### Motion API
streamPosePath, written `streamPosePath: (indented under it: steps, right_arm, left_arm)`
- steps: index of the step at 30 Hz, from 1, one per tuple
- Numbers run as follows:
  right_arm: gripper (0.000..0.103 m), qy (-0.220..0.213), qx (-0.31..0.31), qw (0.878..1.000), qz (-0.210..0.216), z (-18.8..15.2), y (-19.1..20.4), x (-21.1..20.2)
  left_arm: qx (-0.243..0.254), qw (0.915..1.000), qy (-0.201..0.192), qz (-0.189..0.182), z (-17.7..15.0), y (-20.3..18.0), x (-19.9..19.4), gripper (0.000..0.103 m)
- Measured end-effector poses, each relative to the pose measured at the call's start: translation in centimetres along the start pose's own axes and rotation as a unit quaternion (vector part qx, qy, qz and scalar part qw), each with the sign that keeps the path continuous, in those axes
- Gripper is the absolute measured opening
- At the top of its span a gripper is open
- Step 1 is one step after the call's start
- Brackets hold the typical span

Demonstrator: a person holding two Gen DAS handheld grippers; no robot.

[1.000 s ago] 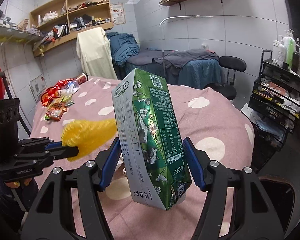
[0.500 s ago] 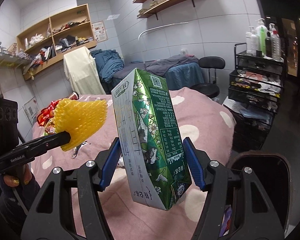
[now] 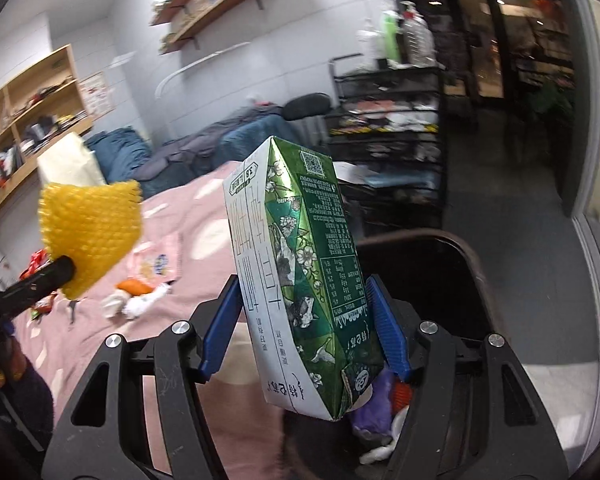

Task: Collect trash
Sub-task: 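Carry the green juice carton over the bin and open the right tool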

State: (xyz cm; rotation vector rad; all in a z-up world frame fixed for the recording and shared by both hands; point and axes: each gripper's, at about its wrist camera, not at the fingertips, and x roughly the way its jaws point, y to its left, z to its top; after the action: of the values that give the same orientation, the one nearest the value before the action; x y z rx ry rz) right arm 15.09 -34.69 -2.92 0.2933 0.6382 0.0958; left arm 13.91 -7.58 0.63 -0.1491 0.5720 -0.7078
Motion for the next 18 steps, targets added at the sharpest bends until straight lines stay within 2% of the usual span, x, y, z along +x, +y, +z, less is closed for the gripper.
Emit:
streamPosePath:
  steps: [6, 10, 13, 14, 16, 18]
  right_arm:
    - [0.063, 0.047, 0.035, 0.996, -0.07, -1.7, -4.9, 2.6]
    - [0.064, 0.076, 0.043, 0.992, -0.095, -3.1, -6.9, 4.7]
    - [0.065, 0.098, 0.042, 0.989, -0.098, -4.4, -7.7, 6.1]
    - [0.067, 0.101, 0.041, 0.989, -0.104, -4.7, -7.7, 6.4]
    - [0.081, 0.101, 0.038, 0.987, -0.119, -5.6, -7.7, 6.3]
    - [0.083, 0.095, 0.04, 0.987, -0.12, -6.0, -7.9, 5.9]
  left_arm:
    - [0.011, 0.9995, 0.023, -0.019, 0.1, -2.1, 3.2, 0.018]
    - [0.019, 0.9989, 0.037, -0.022, -0.1, -2.9, 4.5, 0.018]
    - [0.021, 0.9985, 0.045, -0.026, -0.4, -3.5, 5.1, 0.018]
    - [0.022, 0.9983, 0.047, -0.026, -0.5, -3.7, 5.3, 0.018]
    - [0.025, 0.998, 0.052, -0.027, -0.7, -4.0, 5.5, 0.018]
    - [0.026, 0.9977, 0.057, -0.028, -0.8, -4.1, 5.8, 0.018]
